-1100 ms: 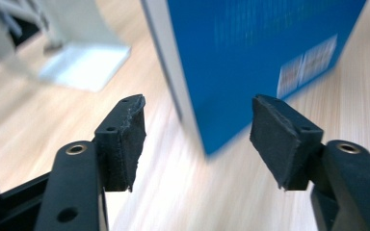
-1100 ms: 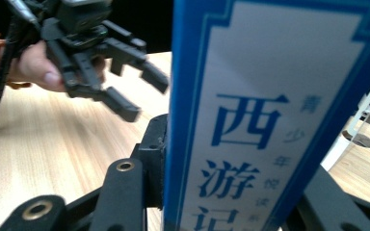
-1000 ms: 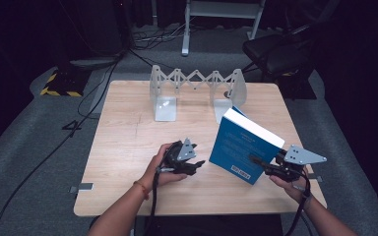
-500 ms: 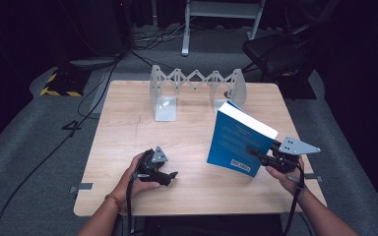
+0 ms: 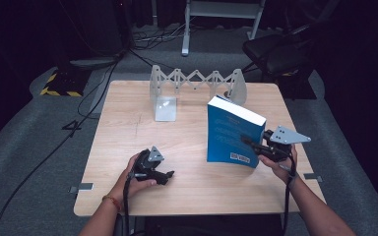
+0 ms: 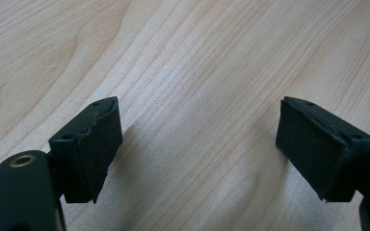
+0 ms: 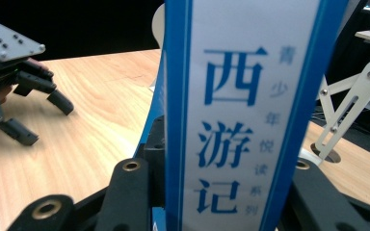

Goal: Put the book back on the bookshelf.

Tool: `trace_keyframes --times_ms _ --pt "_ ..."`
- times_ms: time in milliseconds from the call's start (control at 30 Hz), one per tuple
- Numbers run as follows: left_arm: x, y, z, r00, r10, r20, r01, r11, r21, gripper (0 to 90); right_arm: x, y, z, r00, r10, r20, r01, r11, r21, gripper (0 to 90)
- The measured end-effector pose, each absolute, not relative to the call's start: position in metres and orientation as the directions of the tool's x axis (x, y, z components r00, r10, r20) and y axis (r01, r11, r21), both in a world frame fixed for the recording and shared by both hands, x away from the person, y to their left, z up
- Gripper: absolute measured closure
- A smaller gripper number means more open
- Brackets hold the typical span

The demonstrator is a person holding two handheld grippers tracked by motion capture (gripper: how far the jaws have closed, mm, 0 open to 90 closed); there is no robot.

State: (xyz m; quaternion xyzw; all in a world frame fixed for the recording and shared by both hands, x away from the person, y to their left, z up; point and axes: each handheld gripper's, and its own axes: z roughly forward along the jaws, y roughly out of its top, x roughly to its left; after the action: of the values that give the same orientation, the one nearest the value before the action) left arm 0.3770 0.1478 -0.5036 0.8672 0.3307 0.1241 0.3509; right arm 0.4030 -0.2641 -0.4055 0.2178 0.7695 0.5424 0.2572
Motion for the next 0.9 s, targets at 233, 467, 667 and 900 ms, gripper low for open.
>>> trace_keyframes --times_ms 233,467,667,900 --pt "0.377 0.148 -0.503 0.751 0.66 -0.016 0.486 -0.536 0.69 16.9 0.416 -0.258 -0.396 -0.753 0.627 -0.2 0.031 0.337 0.941 62.6" --pt "0.377 0.148 -0.504 0.751 0.66 -0.016 0.486 -0.536 0.69 16.9 0.427 -0.249 -0.38 -0.705 0.649 -0.286 -0.019 0.385 0.923 62.7" --pt "0.377 0.148 -0.504 0.754 0.656 -0.016 0.483 -0.538 0.691 16.9 0.438 -0.25 -0.372 -0.681 0.678 -0.275 -0.008 0.368 0.93 62.6" --pt "0.376 0.148 -0.504 0.77 0.638 -0.016 0.47 -0.55 0.691 16.9 0.452 -0.253 -0.359 -0.641 0.726 -0.249 -0.001 0.323 0.946 62.6"
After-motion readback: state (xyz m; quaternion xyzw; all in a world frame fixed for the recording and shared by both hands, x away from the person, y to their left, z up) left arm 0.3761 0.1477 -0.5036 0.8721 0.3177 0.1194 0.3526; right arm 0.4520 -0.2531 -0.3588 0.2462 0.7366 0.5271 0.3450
